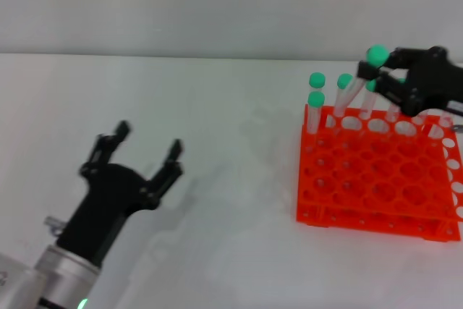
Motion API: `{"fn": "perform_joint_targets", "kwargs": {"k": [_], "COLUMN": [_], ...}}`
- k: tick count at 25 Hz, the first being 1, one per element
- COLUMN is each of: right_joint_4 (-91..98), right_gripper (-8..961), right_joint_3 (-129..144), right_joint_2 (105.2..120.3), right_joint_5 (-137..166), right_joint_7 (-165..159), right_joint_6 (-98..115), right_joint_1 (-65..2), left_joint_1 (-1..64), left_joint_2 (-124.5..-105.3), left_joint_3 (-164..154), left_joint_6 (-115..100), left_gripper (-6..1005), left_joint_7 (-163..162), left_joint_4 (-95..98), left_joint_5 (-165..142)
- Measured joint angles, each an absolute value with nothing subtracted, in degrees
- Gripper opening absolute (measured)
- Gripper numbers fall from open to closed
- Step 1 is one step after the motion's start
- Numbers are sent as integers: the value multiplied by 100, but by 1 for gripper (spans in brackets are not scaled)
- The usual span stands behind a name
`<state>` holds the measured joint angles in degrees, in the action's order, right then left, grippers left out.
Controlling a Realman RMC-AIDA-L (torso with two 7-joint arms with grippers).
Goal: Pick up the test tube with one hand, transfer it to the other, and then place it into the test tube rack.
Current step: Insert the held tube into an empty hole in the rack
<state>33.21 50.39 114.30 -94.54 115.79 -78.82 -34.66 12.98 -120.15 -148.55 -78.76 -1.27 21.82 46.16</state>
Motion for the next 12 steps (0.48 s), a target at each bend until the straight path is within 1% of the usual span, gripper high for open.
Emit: {"fn": "perform_joint_targets", "kwargs": {"k": [4,12], "right_joint_4": [3328,3340], "right_gripper": [213,214], "right_joint_3": [5398,5548], "right_joint_2": [11450,11460], "right_joint_5": [-9449,-9224], "right_joint_7": [11494,11346], "right_joint_6": [-7450,-7111], "right_joint_1": [-3526,-3580], "left_joint_1": [1171,1164], "left_joint_2": [-12014,-12007], "left_joint_3": [-14865,-14872], "left_joint_6": [-7900,-7904], "left_gripper": [873,872], "left_joint_7": [-138,-383], "left_joint_4": [2009,1915], "left_joint_5": [5087,5383]}}
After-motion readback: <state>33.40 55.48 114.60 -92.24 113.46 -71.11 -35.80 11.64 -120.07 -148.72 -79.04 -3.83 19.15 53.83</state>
